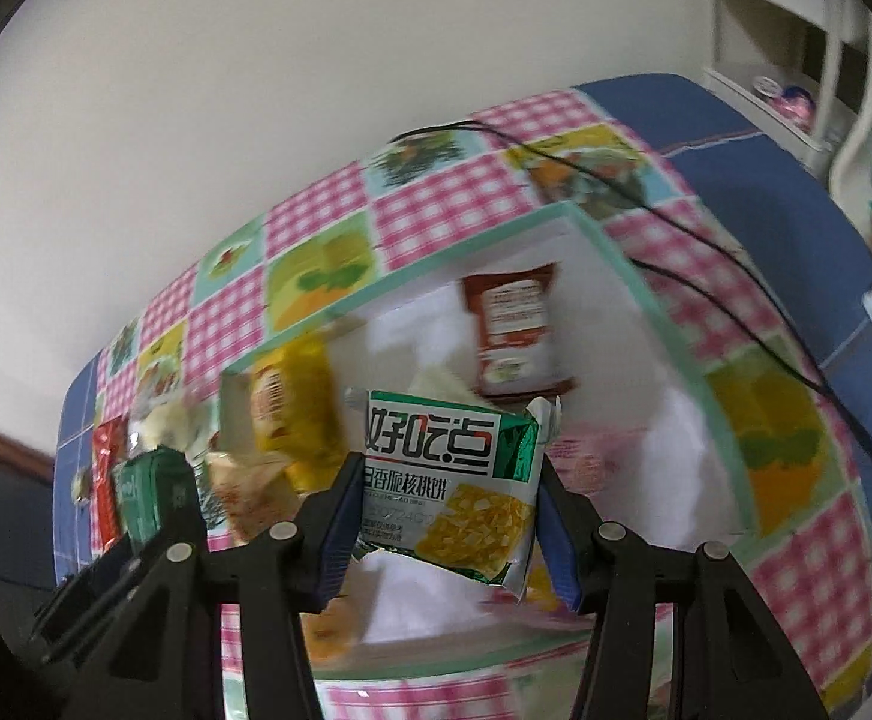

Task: Organize snacks
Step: 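Carry both packets over the white tray and open both tools to release them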

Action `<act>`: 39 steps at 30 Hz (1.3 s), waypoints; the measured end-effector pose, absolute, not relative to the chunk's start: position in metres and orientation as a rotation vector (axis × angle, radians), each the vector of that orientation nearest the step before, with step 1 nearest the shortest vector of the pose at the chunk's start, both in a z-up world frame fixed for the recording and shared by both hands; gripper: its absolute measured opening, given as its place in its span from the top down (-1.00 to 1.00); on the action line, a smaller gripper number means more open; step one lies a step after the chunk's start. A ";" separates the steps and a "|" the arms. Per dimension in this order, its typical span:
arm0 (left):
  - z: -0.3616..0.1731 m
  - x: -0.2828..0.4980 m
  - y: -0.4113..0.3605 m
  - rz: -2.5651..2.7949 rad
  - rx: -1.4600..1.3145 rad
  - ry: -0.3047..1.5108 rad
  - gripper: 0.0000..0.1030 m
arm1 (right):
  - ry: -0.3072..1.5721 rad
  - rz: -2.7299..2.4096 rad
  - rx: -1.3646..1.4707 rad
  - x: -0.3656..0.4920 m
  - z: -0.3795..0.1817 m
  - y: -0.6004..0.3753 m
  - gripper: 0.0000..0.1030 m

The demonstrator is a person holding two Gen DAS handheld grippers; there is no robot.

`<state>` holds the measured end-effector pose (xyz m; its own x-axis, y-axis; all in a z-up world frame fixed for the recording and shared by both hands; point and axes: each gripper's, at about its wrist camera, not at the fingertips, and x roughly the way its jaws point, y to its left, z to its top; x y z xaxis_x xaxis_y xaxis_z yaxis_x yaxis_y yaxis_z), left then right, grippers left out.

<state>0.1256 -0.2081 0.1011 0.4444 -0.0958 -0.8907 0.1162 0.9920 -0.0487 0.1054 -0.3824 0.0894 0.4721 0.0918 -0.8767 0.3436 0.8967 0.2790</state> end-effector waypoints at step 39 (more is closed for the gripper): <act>0.087 0.117 -0.249 -0.233 0.077 1.174 0.13 | 1.126 -0.171 0.459 0.106 0.082 -0.390 -0.13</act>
<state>0.1175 -0.2490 0.0867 0.3659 -0.1410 -0.9199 0.2214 0.9733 -0.0611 0.1062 -0.3900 0.0818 0.4290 0.0966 -0.8981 0.3588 0.8943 0.2675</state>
